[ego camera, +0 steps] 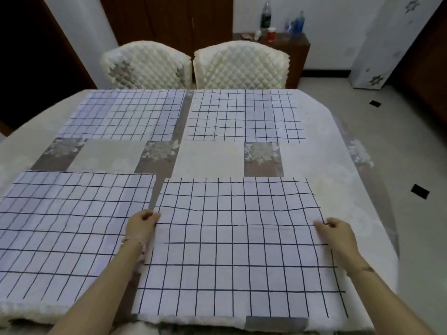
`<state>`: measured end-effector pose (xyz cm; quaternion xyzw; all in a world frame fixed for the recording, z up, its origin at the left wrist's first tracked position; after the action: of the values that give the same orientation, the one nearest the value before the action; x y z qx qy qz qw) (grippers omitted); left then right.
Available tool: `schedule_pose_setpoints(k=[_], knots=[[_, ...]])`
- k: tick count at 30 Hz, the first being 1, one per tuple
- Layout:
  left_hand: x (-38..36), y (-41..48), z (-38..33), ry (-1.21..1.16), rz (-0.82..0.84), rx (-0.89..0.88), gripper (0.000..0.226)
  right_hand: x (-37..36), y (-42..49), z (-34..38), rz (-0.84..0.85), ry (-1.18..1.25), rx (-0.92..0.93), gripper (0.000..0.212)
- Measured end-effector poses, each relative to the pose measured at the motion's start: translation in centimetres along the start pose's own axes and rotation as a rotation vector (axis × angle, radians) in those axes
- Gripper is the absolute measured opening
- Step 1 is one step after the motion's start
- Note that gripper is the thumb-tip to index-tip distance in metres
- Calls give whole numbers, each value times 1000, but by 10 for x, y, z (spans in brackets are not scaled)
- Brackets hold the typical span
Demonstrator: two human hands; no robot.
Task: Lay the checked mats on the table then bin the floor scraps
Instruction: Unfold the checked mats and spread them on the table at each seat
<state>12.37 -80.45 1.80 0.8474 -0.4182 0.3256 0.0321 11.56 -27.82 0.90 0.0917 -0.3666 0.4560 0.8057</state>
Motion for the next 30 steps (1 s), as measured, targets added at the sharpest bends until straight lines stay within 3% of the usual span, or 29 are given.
schedule_pose_setpoints(k=[6, 8, 10, 13, 17, 21, 24, 30], knots=[[-10, 16, 3, 39, -49, -5, 15, 0, -2, -1, -39, -107, -14, 26], [-12, 14, 0, 70, -48, -47, 19, 0, -7, -3, -39, -77, -37, 31], [-11, 11, -8, 185, -97, -190, 23, 7, -18, 3, -79, -60, 16, 43], [-20, -5, -31, 414, -123, -576, 24, 18, -43, 18, -164, -224, 221, 42], [-67, -28, -28, 585, 246, -846, 56, -13, -99, 30, 70, -407, 534, 38], [-79, -36, -15, 753, 364, -841, 86, -42, -133, 10, 311, -558, 635, 47], [-79, -34, -9, 833, 375, -862, 97, -45, -142, 3, 374, -632, 660, 54], [-81, -33, -11, 891, 406, -839, 78, -43, -144, -5, 387, -668, 665, 55]])
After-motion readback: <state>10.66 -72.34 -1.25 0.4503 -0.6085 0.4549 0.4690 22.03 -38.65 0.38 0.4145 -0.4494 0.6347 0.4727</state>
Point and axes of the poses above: each hand's wrist, its own y-axis towards the middle knuckle, its own x-axis out of the back of the hand, z = x × y, the point moved 10 cm from there along y, towards the middle knuckle, and after that the axes turned 11 degrees about -z, right-handed, at the moved point
